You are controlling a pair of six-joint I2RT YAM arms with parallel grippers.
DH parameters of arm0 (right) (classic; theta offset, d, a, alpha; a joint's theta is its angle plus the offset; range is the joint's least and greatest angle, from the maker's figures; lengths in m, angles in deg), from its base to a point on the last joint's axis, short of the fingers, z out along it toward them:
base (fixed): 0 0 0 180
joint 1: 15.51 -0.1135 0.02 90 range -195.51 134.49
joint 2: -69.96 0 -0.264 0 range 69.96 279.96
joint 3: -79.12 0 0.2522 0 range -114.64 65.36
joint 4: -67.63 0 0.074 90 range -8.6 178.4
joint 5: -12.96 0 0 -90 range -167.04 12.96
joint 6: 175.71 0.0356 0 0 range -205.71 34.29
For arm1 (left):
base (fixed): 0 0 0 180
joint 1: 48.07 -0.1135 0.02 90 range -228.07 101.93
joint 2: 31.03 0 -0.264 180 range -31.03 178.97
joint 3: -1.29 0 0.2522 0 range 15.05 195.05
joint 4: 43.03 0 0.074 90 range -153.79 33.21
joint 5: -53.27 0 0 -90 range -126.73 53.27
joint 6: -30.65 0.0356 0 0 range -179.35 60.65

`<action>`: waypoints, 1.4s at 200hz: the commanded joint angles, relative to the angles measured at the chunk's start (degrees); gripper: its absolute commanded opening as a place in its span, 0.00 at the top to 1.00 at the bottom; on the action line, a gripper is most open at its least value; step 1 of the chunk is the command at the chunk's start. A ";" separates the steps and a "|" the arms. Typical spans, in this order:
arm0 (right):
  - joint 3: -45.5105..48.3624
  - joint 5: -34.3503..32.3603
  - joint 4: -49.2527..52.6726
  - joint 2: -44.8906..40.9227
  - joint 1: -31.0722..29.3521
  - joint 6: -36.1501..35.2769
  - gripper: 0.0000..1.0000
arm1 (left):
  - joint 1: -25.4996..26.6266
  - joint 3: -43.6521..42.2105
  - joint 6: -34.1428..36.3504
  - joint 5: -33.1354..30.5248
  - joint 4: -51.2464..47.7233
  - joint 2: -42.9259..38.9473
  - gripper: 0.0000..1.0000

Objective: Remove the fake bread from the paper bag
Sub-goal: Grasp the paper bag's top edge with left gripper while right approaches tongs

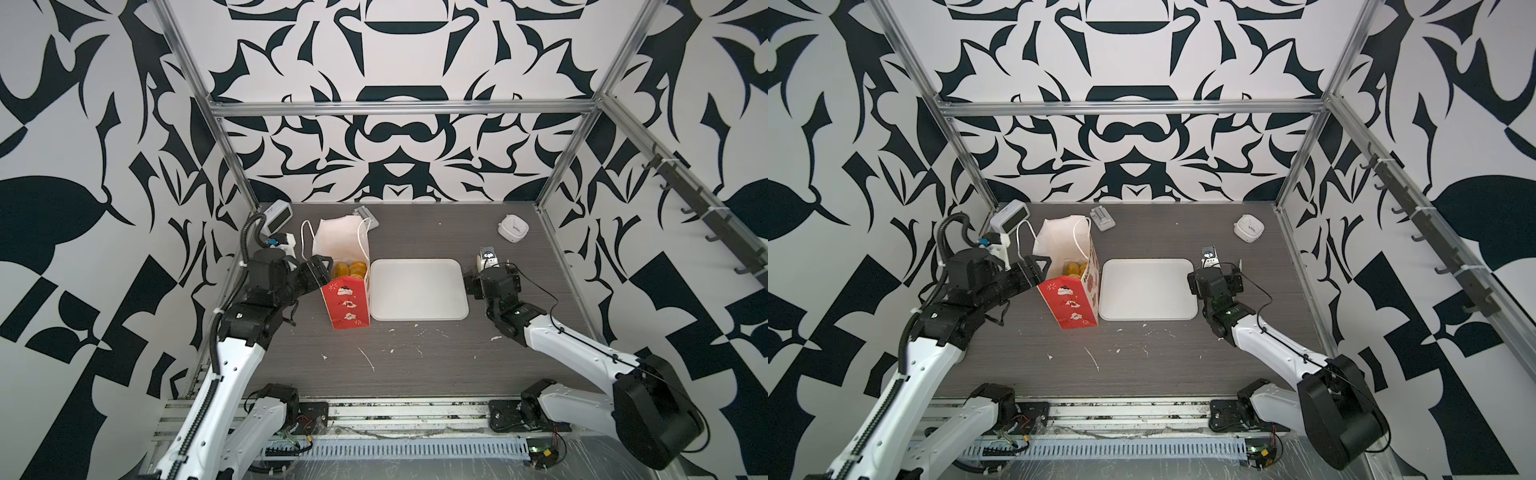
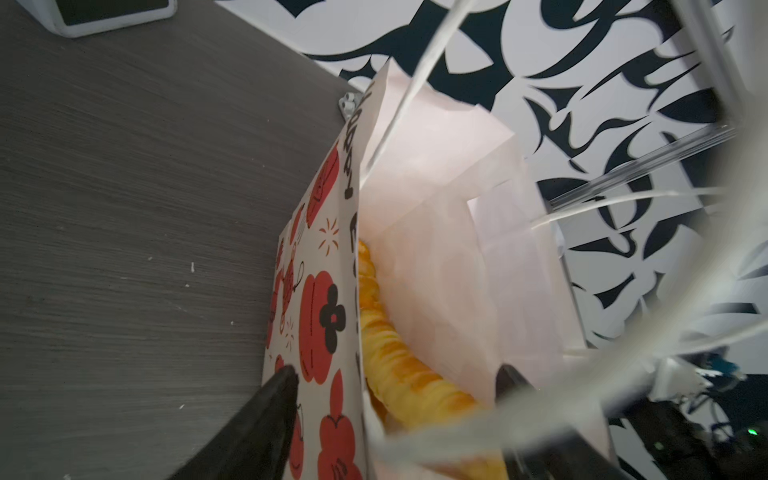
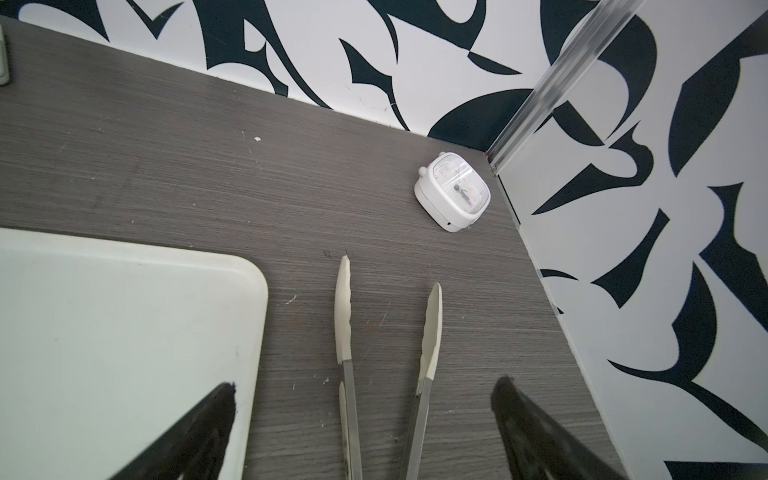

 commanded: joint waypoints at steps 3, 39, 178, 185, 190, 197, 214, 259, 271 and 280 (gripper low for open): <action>-0.12 -0.45 -0.35 -0.10 -0.09 1.14 0.01 | 2.15 2.67 0.44 -8.65 0.61 0.94 0.31; -0.43 -0.05 -0.35 1.22 -0.04 1.39 0.01 | 2.86 3.81 0.40 -12.77 0.63 1.61 0.35; -1.02 1.21 0.59 3.14 -0.05 2.30 0.02 | 3.32 4.00 -0.55 -13.99 1.70 3.85 0.61; -1.02 1.26 0.57 3.09 -0.04 2.33 0.02 | 3.33 3.96 -0.61 -13.89 1.71 4.11 0.62; -1.01 1.22 0.59 3.09 -0.04 2.40 0.02 | 3.32 3.94 -0.61 -13.83 1.82 4.28 0.62; -1.02 1.20 0.67 3.06 -0.04 2.48 0.02 | 3.32 4.03 -0.70 -13.90 1.85 4.53 0.66; -1.01 1.20 0.85 2.95 -0.06 2.65 0.02 | 3.36 4.08 -0.70 -14.48 2.29 4.87 0.80; -1.51 0.85 2.25 2.87 -0.04 3.05 0.02 | 3.32 8.92 3.68 -15.89 3.63 9.03 1.00; -2.10 0.48 3.36 2.74 -0.03 3.27 0.02 | 3.23 11.78 7.80 -17.51 3.79 11.60 1.00; -2.69 0.28 4.69 2.34 -0.04 3.46 0.02 | 3.17 14.78 11.15 -19.30 3.23 13.95 1.00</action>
